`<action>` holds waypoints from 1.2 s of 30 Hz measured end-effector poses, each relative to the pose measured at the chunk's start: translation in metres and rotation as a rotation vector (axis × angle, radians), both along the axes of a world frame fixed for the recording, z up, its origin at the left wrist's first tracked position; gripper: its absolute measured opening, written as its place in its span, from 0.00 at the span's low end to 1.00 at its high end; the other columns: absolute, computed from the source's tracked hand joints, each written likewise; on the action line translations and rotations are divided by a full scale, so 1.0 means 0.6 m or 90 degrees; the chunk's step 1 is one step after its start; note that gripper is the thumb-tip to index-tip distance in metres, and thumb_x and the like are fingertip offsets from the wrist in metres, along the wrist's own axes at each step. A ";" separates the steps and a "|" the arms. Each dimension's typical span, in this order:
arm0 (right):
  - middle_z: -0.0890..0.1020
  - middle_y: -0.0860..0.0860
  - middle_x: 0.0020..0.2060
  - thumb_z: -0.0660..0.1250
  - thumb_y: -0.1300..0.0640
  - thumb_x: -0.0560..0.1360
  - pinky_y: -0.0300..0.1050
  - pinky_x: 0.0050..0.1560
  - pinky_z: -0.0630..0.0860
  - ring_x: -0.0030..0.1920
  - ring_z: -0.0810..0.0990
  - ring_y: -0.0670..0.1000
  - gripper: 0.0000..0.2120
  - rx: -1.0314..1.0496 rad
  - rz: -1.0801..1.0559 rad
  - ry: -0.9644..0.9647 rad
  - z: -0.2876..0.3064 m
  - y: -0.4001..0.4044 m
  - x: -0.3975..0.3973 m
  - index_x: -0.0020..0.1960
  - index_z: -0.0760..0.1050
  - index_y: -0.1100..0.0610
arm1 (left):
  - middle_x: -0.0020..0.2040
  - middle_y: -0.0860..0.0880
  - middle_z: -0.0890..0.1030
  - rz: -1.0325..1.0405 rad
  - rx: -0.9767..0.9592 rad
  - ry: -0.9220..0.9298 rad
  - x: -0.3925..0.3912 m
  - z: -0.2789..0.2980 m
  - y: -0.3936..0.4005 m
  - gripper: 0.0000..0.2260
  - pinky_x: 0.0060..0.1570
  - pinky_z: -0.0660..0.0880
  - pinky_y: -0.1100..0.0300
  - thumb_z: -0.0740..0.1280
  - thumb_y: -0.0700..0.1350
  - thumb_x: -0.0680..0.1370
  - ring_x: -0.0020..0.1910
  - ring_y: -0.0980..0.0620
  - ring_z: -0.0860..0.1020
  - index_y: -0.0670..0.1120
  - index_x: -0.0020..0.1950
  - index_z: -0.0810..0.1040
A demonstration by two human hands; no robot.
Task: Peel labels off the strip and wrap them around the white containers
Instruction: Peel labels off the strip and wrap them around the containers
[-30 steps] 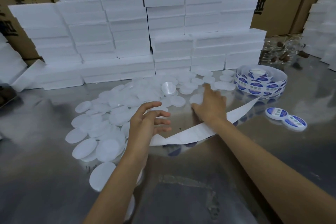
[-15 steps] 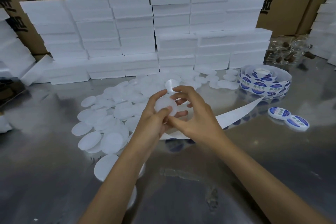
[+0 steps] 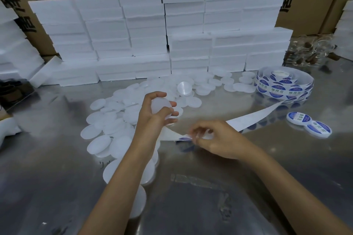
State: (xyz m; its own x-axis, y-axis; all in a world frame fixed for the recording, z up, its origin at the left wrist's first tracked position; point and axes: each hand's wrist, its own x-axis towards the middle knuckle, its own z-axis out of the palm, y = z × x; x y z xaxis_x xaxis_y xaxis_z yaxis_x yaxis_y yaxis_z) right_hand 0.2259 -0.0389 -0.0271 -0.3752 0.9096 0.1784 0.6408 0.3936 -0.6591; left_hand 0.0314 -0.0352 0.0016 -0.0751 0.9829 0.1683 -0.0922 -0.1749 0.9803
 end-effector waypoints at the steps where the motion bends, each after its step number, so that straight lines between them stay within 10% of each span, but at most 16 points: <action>1: 0.82 0.37 0.42 0.68 0.56 0.77 0.31 0.45 0.70 0.47 0.78 0.38 0.05 0.002 -0.013 0.008 0.000 0.000 -0.002 0.48 0.80 0.46 | 0.53 0.48 0.85 0.010 0.013 0.028 -0.002 -0.002 0.001 0.17 0.53 0.81 0.54 0.69 0.35 0.77 0.53 0.45 0.83 0.52 0.60 0.74; 6: 0.85 0.47 0.40 0.64 0.66 0.78 0.34 0.42 0.72 0.40 0.80 0.43 0.07 -0.091 -0.070 0.229 0.012 -0.002 -0.009 0.47 0.78 0.56 | 0.53 0.54 0.85 0.008 0.022 0.118 -0.008 -0.009 0.002 0.19 0.43 0.78 0.67 0.73 0.38 0.76 0.56 0.52 0.82 0.55 0.60 0.73; 11: 0.83 0.50 0.37 0.61 0.69 0.78 0.32 0.39 0.72 0.44 0.80 0.44 0.09 -0.127 -0.063 0.341 0.020 -0.006 -0.012 0.50 0.76 0.57 | 0.56 0.53 0.84 0.000 -0.007 0.162 -0.005 -0.012 0.003 0.18 0.54 0.81 0.48 0.74 0.40 0.75 0.60 0.49 0.80 0.55 0.60 0.73; 15: 0.82 0.45 0.35 0.61 0.71 0.75 0.39 0.40 0.76 0.42 0.82 0.49 0.16 -0.100 -0.056 0.380 0.017 -0.011 -0.025 0.51 0.73 0.51 | 0.53 0.54 0.85 0.003 -0.006 0.170 -0.002 -0.016 0.003 0.18 0.47 0.80 0.56 0.74 0.39 0.75 0.57 0.50 0.81 0.55 0.58 0.73; 36: 0.78 0.38 0.48 0.69 0.62 0.76 0.30 0.47 0.75 0.52 0.77 0.37 0.11 0.167 -0.081 0.176 0.009 -0.022 -0.037 0.54 0.80 0.50 | 0.48 0.58 0.85 0.020 0.005 0.184 0.000 -0.031 0.007 0.17 0.35 0.75 0.72 0.75 0.39 0.75 0.47 0.65 0.81 0.53 0.58 0.74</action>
